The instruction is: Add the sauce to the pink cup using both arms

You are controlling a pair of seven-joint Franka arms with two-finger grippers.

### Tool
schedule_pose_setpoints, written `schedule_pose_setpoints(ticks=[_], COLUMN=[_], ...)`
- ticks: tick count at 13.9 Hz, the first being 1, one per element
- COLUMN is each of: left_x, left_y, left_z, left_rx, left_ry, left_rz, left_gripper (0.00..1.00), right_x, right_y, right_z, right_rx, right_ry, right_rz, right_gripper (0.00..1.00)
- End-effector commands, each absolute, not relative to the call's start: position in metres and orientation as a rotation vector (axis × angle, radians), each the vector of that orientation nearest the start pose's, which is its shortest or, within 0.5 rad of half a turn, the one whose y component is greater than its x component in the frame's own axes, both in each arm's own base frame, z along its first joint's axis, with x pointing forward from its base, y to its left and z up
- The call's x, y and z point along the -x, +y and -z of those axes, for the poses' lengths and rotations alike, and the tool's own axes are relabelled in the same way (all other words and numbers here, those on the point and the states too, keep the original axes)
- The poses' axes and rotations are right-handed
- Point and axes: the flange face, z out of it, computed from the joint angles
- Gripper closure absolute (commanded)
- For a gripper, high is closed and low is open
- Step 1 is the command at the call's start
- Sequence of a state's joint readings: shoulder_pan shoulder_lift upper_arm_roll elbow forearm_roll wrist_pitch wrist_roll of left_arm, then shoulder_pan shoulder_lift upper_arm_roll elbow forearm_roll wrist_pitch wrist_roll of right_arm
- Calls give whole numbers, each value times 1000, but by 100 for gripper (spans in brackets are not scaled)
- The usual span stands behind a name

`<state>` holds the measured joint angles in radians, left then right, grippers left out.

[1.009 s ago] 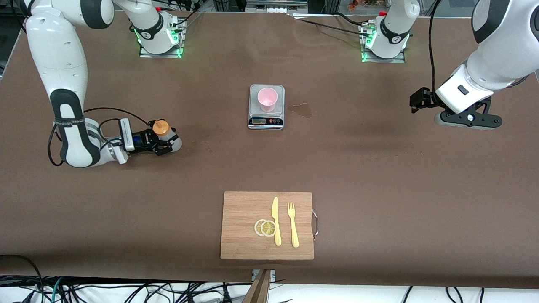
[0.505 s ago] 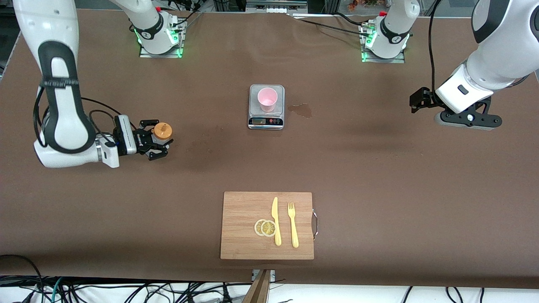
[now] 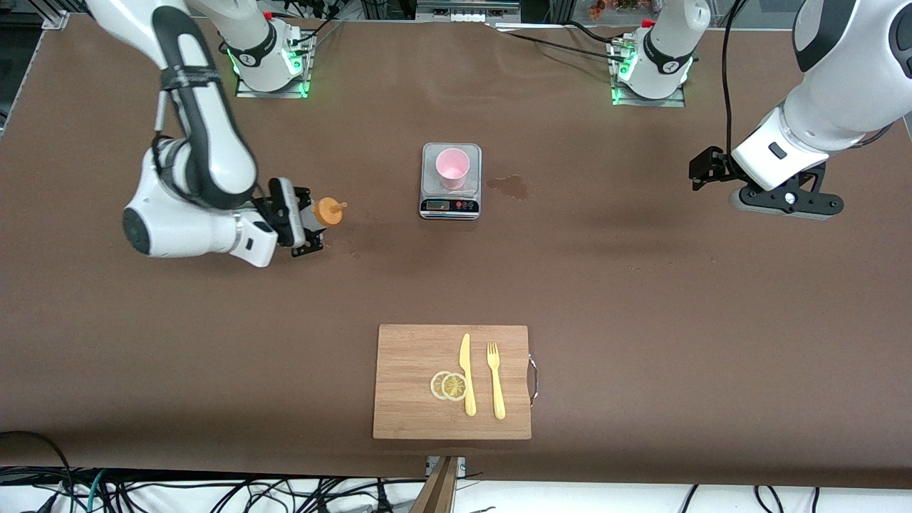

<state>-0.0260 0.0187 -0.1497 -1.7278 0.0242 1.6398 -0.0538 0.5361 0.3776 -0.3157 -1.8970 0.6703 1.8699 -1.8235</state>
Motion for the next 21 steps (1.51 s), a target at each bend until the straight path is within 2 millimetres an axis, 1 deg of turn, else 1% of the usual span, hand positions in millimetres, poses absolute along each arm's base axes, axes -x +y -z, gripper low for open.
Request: schedule_pose_setpoints(ticks=[1,3,5,7,10,13,15,17,19,21], left_x=[-542,-542,-541,-541,-542,-543,-544,-544,-545,-545], left_y=[-96,-95,-96,-94,-92,-88,-85,-85,-84,-85], left_z=[-552,-551,-551,-552,-550,-550,-549,-549,-548,-550], left_rx=[3096,3096,3094,3095,3095,3096,3098,3098,3098,3098], left_ry=[185,182,184,180,177,166,165,161,163,171], left_rz=[-159,-161,-173,-171,-175,-176,-179,-174,-179,-169], left_gripper=[0,0,0,0,0,0,0,0,0,0], right_x=[-523,-505,-487,-465,-439,-417,-411,-401,-396,-397], right_y=[209,249,279,311,345,368,375,386,392,394], right_z=[-314,-319,-328,-336,-338,-330,-328,-322,-317,-313], right_rx=[1778,1833,1902,1948,2017,2086,2088,2095,2124,2129], right_ry=[-1960,-1990,-1999,-2026,-2022,-2050,-2060,-2122,-2145,-2176], right_rz=[24,-85,-162,-233,-308,-382,-397,-435,-461,-475], right_gripper=[98,98,98,98,98,98,98,98,98,98])
